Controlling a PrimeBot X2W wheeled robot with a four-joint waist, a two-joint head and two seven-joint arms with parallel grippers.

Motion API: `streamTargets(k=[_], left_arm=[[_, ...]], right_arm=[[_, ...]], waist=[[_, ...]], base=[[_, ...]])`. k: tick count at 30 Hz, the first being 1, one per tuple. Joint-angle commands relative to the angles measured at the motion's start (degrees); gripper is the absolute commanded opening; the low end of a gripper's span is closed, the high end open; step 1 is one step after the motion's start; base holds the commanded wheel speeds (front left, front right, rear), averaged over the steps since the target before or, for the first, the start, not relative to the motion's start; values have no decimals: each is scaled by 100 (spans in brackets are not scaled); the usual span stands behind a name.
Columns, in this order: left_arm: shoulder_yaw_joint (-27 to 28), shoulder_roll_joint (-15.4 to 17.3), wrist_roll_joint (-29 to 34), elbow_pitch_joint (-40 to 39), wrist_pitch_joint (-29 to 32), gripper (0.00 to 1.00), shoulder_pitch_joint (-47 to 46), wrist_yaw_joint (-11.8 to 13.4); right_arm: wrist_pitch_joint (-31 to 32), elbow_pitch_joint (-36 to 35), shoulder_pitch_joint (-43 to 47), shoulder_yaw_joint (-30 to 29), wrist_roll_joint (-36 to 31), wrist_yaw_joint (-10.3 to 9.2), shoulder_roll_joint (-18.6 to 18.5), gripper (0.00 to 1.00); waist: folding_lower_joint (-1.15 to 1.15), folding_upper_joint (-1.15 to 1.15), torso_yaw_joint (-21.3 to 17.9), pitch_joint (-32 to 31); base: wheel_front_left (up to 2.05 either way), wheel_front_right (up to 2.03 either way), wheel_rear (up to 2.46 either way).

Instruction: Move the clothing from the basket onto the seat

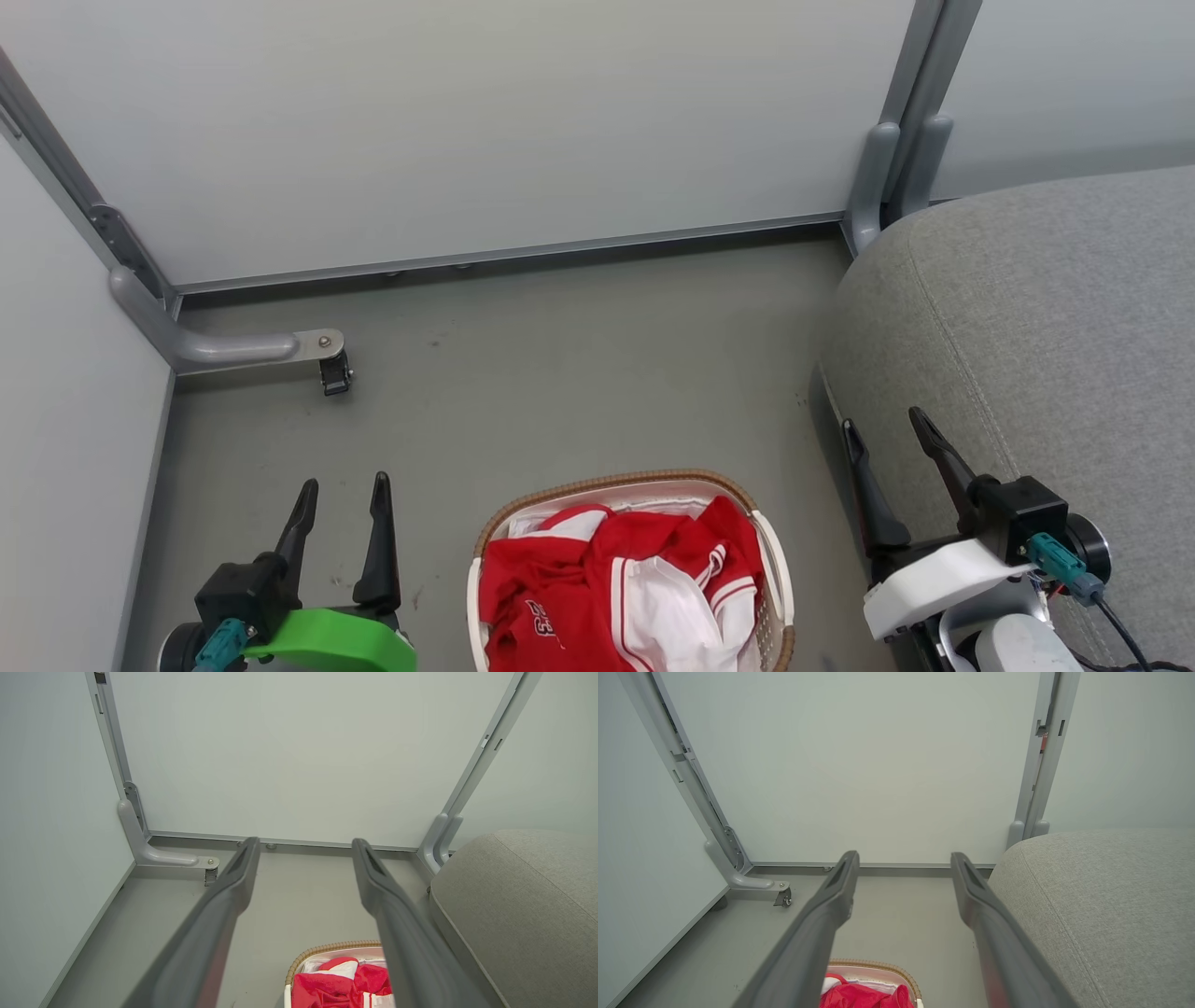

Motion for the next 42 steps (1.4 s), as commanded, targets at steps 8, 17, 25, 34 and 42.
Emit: streamTargets(k=[8, 17, 25, 34, 42], left_arm=[[-7, 37, -8, -45, -4, 100, 18, -21], [-299, 36, 28, -90, -4, 100, -271, -25], [-1079, 35, 345, 221, -3, 100, -1029, -25], [-2322, 138, 737, 1165, -1, 100, -2238, -25], [-3560, 172, 787, 2481, -1, 100, -3453, -26]], right_arm=[[-28, 39, -57, -41, 67, 0, -33, 100], [-28, -86, -232, -146, -23, 0, -33, 100], [-27, -221, -681, -546, -155, -1, -29, 100], [-27, -477, -1493, -913, -333, -1, -29, 100], [-21, -848, -2193, -1165, -190, -1, -26, 100]], waist=[[0, 11, 16, 29], [0, 11, 9, 468], [0, 11, -94, 1323], [0, 11, -419, 2460], [0, 11, -823, 3434]], base=[[0, 0, 0], [0, 0, 0], [0, 0, 0], [0, 0, 0], [0, 0, 0]])
